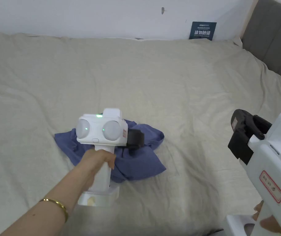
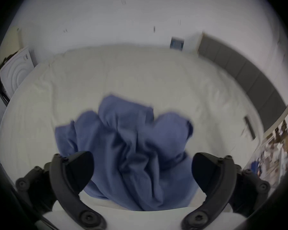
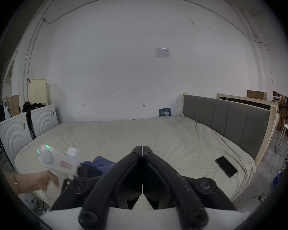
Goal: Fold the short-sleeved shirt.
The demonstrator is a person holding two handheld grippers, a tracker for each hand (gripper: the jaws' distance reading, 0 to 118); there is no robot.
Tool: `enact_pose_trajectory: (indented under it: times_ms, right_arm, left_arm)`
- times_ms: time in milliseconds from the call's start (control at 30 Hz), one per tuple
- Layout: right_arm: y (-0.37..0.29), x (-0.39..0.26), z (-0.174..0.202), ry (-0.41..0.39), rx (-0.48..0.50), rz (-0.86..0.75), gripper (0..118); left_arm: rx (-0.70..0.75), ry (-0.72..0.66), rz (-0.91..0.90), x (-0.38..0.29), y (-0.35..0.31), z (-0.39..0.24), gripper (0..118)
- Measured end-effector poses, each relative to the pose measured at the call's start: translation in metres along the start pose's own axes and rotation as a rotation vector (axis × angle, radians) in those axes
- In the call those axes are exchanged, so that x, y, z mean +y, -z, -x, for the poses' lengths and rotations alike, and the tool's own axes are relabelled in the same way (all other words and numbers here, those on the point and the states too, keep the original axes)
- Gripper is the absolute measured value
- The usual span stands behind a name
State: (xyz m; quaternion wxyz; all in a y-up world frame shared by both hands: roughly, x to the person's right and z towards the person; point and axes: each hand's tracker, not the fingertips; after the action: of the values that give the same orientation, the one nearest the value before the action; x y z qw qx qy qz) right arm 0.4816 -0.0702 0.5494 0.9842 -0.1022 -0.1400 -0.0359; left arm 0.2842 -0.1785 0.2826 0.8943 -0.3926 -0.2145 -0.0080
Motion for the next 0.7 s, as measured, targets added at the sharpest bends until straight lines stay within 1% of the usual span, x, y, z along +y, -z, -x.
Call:
enact_pose_trajectory:
  times_ms: [67, 167, 300, 400, 467, 500, 533, 600, 633, 700]
  right_arm:
    - [0.003, 0.001, 0.004, -0.001, 0.010, 0.000, 1]
    - [0.008, 0.003, 0.012, -0.010, 0.020, -0.007, 1]
    - [0.015, 0.007, 0.024, -0.046, 0.029, -0.028, 1]
    - [0.020, 0.009, 0.033, -0.065, 0.037, -0.037, 1]
    - [0.023, 0.010, 0.038, -0.075, 0.043, -0.041, 1]
    - [0.025, 0.010, 0.041, -0.077, 0.048, -0.044, 1]
    - [0.026, 0.010, 0.043, -0.076, 0.051, -0.045, 1]
    - [0.029, 0.009, 0.045, -0.071, 0.063, -0.042, 1]
    - [0.030, 0.008, 0.047, -0.069, 0.067, -0.042, 1]
    - [0.031, 0.007, 0.050, -0.066, 0.079, -0.045, 1]
  left_arm:
    - [0.012, 0.014, -0.114, 0.014, -0.032, 0.005, 116]
    - [0.057, 0.042, -0.345, 0.021, -0.083, 0.013, 118]
    - [0.205, 0.024, -0.601, 0.001, -0.143, 0.022, 118]
    - [0.338, 0.049, -0.711, -0.022, -0.168, 0.030, 118]
    - [0.397, 0.071, -0.730, -0.034, -0.175, 0.037, 116]
    - [0.408, 0.077, -0.727, -0.039, -0.179, 0.040, 111]
    - [0.415, 0.077, -0.724, -0.044, -0.182, 0.042, 100]
    - [0.440, 0.072, -0.718, -0.054, -0.184, 0.048, 73]
    - [0.446, 0.072, -0.712, -0.057, -0.184, 0.051, 52]
    - [0.448, 0.076, -0.695, -0.064, -0.184, 0.055, 28]
